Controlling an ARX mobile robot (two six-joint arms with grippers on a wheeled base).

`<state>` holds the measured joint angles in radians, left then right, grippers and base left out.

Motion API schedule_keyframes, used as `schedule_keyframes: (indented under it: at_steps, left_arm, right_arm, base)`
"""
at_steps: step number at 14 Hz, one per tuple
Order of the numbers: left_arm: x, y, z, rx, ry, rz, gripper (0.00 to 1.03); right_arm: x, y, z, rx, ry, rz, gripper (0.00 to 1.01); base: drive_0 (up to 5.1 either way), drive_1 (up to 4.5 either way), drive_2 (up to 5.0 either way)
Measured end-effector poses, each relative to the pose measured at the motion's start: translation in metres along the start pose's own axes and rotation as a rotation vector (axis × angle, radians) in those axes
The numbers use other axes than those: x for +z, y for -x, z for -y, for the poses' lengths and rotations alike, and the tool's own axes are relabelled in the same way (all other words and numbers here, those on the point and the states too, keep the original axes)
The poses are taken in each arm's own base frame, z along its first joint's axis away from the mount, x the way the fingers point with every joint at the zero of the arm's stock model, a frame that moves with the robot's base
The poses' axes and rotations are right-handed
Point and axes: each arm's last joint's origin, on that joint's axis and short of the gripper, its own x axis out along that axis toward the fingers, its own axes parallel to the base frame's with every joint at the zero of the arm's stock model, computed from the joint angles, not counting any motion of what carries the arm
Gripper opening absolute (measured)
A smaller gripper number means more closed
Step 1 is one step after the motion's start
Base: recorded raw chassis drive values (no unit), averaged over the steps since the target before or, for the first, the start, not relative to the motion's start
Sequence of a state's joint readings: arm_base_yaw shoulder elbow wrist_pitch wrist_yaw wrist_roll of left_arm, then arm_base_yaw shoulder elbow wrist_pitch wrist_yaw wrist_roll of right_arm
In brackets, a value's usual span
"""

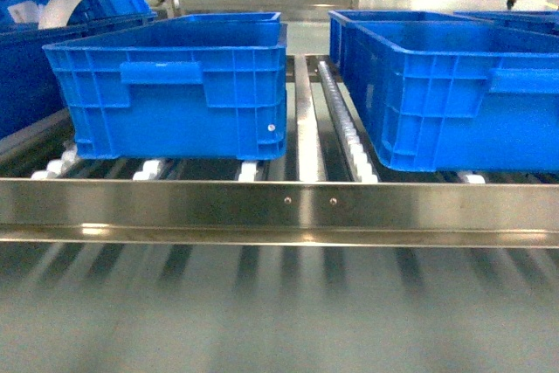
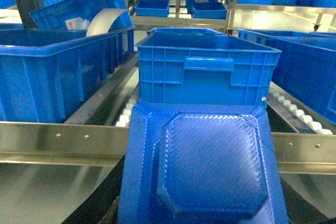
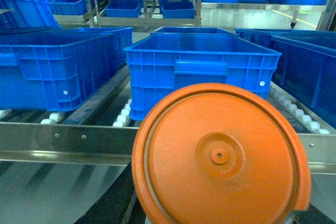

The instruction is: Sort blue parts and orange caps into right shelf containers

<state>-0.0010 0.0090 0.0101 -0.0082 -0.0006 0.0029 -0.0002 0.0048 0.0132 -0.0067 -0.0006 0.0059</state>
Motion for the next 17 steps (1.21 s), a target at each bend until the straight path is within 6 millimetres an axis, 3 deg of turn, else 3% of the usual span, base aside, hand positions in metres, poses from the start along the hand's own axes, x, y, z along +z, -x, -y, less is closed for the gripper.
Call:
schedule_keyframes:
  at_steps: [12,17]
  left_arm:
    - [0.0000,0.0000,0.0000,0.000,0.000,0.000,0.43]
    - [0.0001,0.0000,0.0000,0.000,0.000,0.001,0.43]
  right_arm:
    - [0.0002,0.0000,0.0000,0.000,0.000,0.002,0.44]
    - [0.0000,0.0000,0.0000,0.000,0.000,0.000,0.44]
  base:
    - [0.0,4.24,-4.2]
    - [0.0,0.00,0.0]
